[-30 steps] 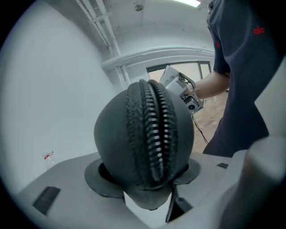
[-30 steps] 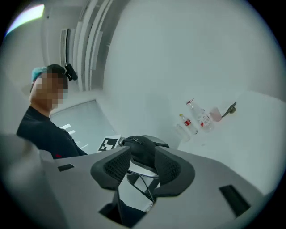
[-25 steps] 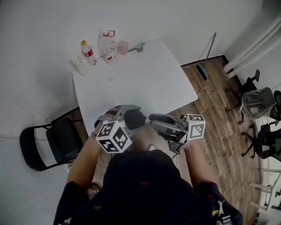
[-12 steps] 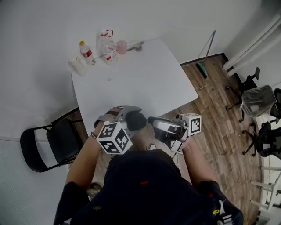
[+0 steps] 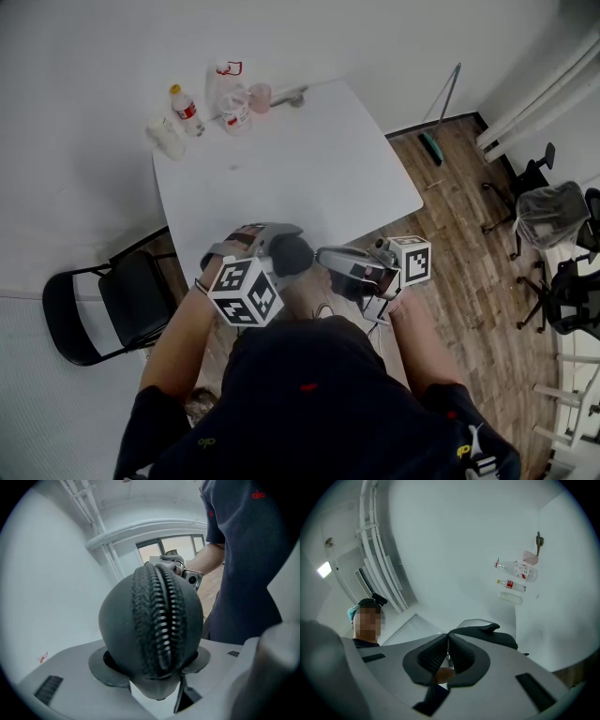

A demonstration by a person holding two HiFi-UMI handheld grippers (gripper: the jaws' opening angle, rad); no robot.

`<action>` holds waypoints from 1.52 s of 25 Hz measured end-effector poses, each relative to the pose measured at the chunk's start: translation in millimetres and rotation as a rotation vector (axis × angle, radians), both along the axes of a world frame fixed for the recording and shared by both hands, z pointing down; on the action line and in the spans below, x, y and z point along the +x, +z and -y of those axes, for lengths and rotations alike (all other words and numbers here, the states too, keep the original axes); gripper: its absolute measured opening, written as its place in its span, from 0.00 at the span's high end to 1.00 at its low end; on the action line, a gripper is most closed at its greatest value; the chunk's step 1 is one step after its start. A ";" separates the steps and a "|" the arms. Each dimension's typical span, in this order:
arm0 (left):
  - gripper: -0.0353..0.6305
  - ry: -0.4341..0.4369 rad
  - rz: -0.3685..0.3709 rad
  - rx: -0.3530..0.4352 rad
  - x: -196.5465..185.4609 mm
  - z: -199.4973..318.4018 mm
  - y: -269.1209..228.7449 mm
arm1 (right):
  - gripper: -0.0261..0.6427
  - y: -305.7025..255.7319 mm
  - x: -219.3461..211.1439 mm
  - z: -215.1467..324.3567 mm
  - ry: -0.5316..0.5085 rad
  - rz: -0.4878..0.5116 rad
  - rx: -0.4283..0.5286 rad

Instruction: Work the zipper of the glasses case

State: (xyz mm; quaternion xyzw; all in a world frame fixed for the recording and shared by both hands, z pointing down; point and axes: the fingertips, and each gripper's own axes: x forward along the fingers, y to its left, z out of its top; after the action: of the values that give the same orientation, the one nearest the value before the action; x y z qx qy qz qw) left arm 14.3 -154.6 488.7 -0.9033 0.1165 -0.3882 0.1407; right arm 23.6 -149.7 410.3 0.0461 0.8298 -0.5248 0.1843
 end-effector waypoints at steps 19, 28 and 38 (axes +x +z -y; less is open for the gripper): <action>0.53 -0.141 0.068 0.076 -11.0 29.7 7.0 | 0.93 -20.2 -20.3 -0.1 0.202 -0.533 0.575; 0.53 -0.216 0.125 0.052 -15.8 34.1 14.1 | 0.93 -18.8 -30.3 -2.8 0.219 -0.625 0.662; 0.53 -0.217 0.214 0.043 -15.7 32.5 31.0 | 0.93 -3.3 -40.8 -8.7 0.192 -0.664 0.687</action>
State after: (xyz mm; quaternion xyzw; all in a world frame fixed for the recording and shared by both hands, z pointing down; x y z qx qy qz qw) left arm -1.4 -187.0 519.7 -0.8357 0.2059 -0.4926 0.1288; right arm -17.2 -140.9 407.0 -0.1425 0.9694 -0.1875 -0.0688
